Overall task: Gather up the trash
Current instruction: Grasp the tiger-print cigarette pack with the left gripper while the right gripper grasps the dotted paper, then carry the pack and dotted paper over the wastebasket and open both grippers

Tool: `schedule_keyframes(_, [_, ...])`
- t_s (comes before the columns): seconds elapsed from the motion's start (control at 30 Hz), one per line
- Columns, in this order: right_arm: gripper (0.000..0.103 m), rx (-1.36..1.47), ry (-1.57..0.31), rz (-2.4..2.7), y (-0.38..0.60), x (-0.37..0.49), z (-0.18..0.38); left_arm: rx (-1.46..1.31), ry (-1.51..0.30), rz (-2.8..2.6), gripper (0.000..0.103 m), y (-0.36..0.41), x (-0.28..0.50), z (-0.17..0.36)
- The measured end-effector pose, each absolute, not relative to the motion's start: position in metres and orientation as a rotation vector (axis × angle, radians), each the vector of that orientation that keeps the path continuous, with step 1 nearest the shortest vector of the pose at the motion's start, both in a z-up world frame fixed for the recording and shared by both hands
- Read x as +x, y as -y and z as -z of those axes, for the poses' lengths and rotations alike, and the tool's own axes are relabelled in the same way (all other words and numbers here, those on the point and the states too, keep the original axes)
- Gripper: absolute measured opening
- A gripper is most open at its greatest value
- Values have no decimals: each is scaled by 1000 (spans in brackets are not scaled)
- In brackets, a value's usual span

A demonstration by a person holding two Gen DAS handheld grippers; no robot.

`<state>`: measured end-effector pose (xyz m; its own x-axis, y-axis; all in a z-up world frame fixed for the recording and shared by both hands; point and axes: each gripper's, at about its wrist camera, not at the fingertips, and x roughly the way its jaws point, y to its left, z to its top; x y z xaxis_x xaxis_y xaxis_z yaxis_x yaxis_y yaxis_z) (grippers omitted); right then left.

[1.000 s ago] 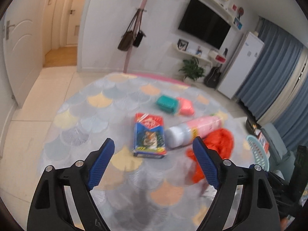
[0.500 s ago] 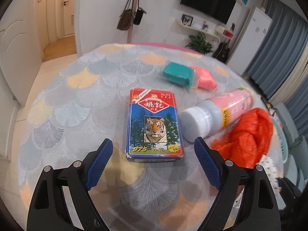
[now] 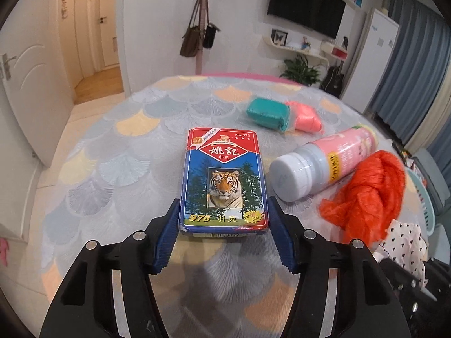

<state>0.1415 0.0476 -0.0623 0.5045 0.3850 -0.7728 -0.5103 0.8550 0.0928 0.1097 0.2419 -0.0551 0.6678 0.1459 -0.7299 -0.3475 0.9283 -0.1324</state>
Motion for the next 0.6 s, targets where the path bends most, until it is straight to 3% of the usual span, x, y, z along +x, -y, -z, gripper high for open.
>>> schedule_keyframes(0.6, [6,-7,-720,-509,9,131,-1,-267,-547,-132,58,-186,75,-38])
